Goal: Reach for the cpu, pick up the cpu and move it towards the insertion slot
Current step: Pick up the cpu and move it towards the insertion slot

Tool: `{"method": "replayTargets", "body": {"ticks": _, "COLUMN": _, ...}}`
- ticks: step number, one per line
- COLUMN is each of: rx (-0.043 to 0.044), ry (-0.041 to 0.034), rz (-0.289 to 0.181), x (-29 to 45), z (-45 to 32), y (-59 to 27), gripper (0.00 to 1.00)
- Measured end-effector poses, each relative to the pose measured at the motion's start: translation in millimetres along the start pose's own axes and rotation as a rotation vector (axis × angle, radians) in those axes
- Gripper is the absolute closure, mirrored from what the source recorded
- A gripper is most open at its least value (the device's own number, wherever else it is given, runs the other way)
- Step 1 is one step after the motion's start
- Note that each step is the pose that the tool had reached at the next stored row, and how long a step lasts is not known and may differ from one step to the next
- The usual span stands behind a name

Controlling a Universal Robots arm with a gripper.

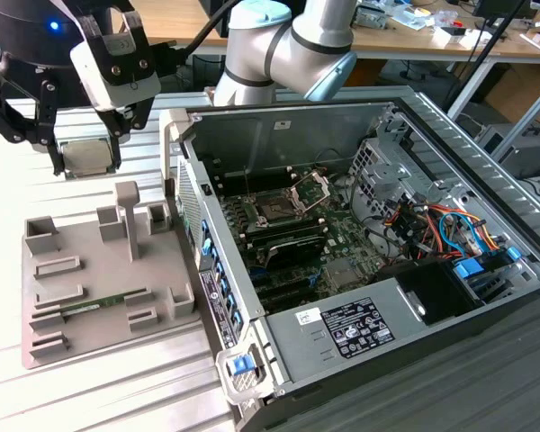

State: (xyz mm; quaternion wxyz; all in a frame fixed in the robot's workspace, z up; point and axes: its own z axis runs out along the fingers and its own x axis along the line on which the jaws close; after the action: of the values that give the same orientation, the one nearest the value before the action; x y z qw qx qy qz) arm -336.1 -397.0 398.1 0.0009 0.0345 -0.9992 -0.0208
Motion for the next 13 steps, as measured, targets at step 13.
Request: {"method": "replayTargets", "body": {"ticks": 13, "rx": 0.0, "ry": 0.0, "rz": 0.0, "x": -12.7, "z": 0.0, "y": -0.9, "gripper": 0.45}}
